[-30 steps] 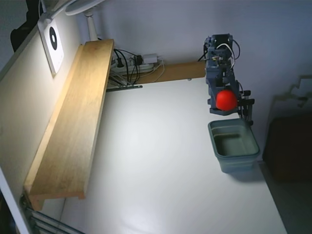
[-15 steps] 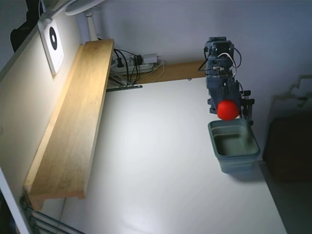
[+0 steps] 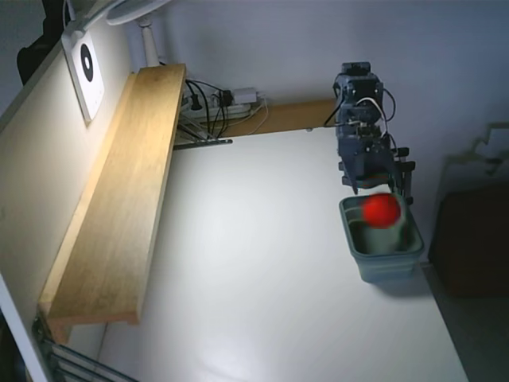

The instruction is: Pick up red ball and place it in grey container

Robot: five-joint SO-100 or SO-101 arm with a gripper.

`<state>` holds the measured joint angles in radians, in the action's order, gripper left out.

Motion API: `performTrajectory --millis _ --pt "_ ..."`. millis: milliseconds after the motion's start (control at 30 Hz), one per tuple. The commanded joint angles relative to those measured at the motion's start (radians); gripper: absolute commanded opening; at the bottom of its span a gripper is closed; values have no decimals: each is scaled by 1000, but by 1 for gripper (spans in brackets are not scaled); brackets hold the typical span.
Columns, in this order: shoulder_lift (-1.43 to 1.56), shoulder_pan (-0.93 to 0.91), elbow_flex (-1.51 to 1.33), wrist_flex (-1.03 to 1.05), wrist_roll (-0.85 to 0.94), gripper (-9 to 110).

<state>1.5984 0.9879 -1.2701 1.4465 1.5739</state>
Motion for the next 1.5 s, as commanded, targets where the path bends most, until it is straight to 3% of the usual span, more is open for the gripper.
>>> performTrajectory --millis 0,633,1467 --pt "24 23 48 1 -3 38" --pt "55 -81 42 22 -3 35" --pt "212 -606 7 123 -3 21"
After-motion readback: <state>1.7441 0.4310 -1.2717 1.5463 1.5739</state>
